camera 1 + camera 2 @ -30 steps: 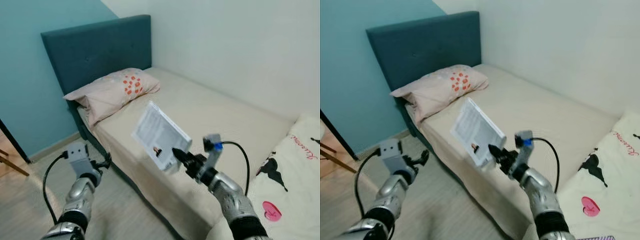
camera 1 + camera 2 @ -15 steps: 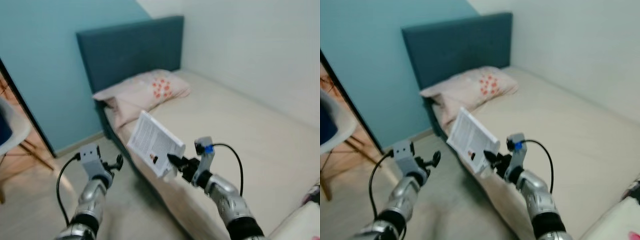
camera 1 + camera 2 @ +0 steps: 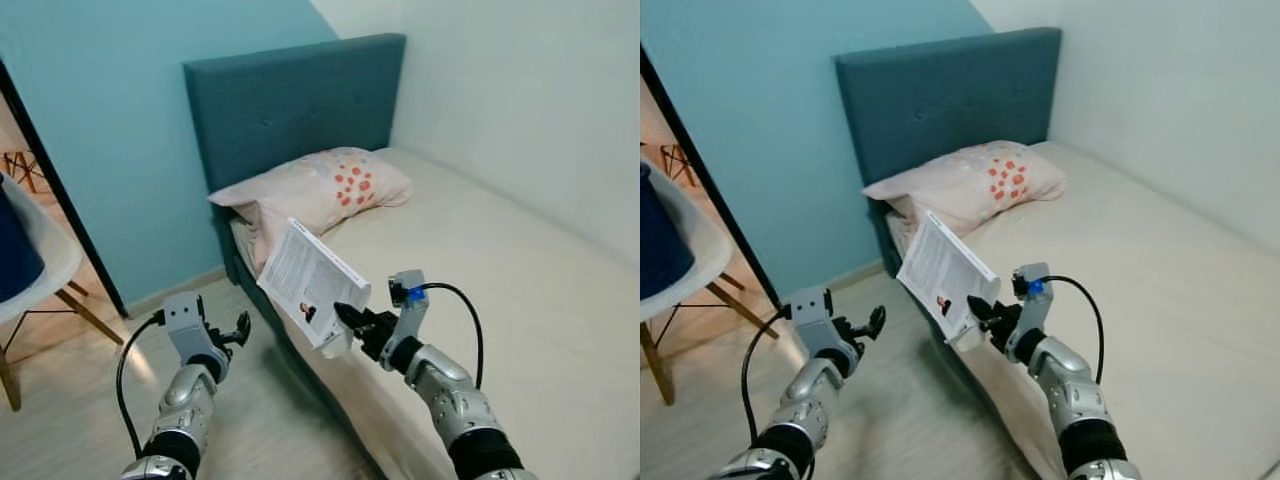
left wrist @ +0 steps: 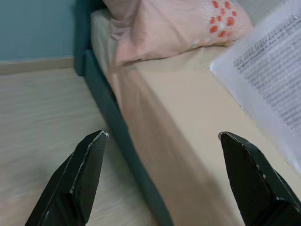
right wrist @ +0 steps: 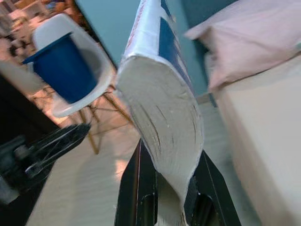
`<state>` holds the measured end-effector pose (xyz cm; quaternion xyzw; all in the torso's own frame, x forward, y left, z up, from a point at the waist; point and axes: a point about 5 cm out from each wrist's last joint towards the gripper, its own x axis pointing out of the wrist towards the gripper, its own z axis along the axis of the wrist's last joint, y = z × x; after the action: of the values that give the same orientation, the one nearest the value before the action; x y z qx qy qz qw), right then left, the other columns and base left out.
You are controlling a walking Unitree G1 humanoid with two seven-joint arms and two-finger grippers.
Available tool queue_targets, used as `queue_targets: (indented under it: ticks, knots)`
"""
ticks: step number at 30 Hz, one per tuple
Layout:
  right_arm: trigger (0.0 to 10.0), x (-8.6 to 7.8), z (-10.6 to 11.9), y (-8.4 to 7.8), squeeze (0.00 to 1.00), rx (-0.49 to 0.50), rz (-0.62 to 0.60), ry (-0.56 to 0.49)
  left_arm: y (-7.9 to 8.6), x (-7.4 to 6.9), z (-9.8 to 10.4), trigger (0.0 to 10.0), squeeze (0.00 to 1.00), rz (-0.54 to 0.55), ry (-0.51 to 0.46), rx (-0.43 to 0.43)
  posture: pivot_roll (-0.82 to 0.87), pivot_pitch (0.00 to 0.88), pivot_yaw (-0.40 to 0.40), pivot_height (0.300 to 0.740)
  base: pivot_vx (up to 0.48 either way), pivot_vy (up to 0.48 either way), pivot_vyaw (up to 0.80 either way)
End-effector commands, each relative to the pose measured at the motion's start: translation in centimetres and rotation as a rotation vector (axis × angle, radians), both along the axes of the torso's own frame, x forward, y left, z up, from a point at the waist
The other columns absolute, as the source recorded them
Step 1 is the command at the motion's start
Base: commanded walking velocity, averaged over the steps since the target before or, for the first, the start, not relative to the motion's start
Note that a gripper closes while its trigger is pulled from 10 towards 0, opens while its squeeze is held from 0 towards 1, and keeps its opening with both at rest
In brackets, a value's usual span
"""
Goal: Clean up the room
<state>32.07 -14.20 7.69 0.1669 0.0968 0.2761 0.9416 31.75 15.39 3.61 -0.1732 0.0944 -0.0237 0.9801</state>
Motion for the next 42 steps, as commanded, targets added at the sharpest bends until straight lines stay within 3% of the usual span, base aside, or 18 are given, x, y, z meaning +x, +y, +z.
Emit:
queue_targets:
  ticks: [1,15,25,34,36,42]
  knots:
    - [10.0,0.8,1.2,0.2,0.00,0.046,-0.020,-0.034,0.1,0.0,-0.1,10.0,0.00,0.001,0.009,0.011,-0.07,0.000,-0.008,0.735,0.375,0.000,0.00]
    - [10.0,0.7,0.8,0.5,0.00,0.071,-0.037,-0.026,-0.3,-0.1,-0.1,10.0,0.00,-0.021,0.008,0.015,-0.07,0.000,-0.002,0.735,0.392,0.000,0.00]
    - [10.0,1.0,0.4,-0.1,0.00,0.083,-0.087,0.035,-0.6,0.0,-0.1,10.0,0.00,-0.033,0.006,0.015,-0.07,0.000,0.001,0.735,0.401,0.000,0.00]
    - [10.0,0.7,-0.9,-0.7,0.00,-0.012,-0.109,0.108,-0.7,0.0,-0.1,10.0,0.00,-0.028,0.010,0.015,-0.07,0.000,0.001,0.735,0.421,0.000,0.00]
    - [10.0,0.5,-1.3,-0.7,0.00,-0.027,-0.097,0.136,-0.6,-0.1,-0.5,10.0,0.00,0.007,0.049,0.002,-0.08,0.000,0.000,0.735,0.255,0.000,0.00]
    - [10.0,0.2,-1.3,-0.7,0.00,-0.056,-0.058,0.101,-0.6,-0.1,-0.5,10.0,0.00,0.017,0.060,0.000,-0.08,0.000,-0.002,0.735,0.085,0.000,0.13]
